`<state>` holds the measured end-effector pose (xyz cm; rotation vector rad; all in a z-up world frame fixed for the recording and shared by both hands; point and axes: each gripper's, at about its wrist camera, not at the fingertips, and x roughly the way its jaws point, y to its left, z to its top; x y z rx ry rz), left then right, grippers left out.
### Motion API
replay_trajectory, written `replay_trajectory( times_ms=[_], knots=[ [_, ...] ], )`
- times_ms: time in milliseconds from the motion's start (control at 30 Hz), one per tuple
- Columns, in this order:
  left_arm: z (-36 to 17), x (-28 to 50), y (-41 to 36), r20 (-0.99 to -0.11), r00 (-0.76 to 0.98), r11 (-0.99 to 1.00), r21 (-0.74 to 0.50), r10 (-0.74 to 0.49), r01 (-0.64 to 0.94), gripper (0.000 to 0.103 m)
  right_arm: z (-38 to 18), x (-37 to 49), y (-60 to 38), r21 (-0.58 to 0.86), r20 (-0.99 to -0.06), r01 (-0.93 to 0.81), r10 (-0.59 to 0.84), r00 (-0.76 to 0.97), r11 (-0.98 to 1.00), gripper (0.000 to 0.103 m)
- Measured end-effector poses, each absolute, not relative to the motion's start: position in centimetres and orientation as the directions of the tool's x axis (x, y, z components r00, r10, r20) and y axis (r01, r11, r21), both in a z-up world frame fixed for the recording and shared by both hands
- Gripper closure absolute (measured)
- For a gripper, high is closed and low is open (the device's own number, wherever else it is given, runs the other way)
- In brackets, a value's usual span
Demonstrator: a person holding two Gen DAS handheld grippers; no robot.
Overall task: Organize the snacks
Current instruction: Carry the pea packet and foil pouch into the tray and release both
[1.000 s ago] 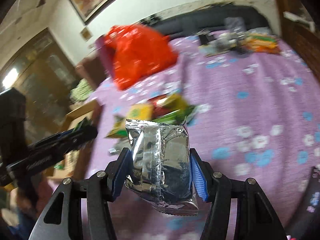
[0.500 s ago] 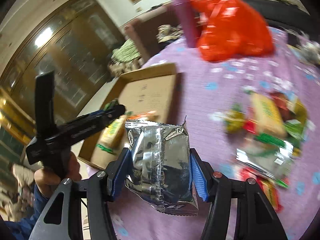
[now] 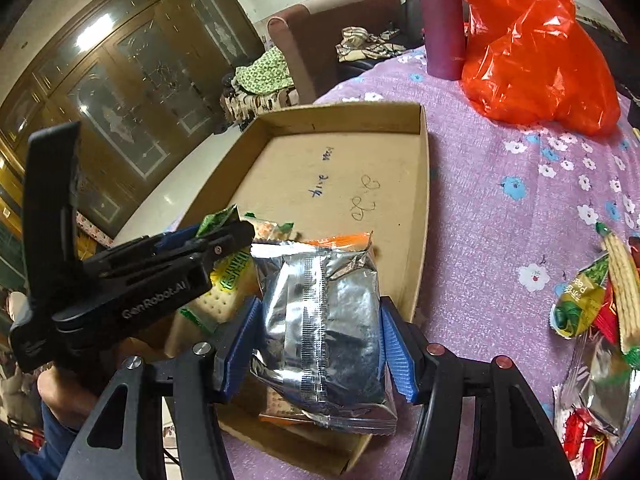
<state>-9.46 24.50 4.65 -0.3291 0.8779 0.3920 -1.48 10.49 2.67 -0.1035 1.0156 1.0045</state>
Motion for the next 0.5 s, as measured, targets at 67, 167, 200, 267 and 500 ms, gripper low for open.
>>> replay_trajectory(
  times_ms=[67,167,200,267,500],
  knots=[
    [4.8,-9.4,24.3,-0.790,0.582,0.883,-0.117,0.194,-0.454,0.059,3.1,-1.6,10.2,0.352,-0.735,-0.748,0.661,0.151,0.563,0.039],
    [5.2,-9.3,23.7,-0.784,0.590,0.888,-0.117,0.192,-0.444,0.056,4.0,-2.0,9.4,0.341,-0.720,-0.756,0.672,0.172,0.559,0.038],
    [5.4,-9.2,23.5,-0.781,0.594,0.890,-0.117,0.191,-0.441,0.054,4.2,-2.0,8.8,0.353,-0.714,-0.751,0.679,0.168,0.558,0.038],
    [6.2,-9.2,22.8,-0.771,0.607,0.896,-0.115,0.192,-0.429,0.052,4.8,-2.1,7.6,0.378,-0.703,-0.745,0.694,0.156,0.549,0.039],
    [9.0,-8.7,18.3,-0.721,0.683,0.940,-0.144,0.113,-0.308,0.047,6.5,-1.1,-2.7,0.384,-0.676,-0.672,0.689,0.262,0.633,0.039]
  ],
)
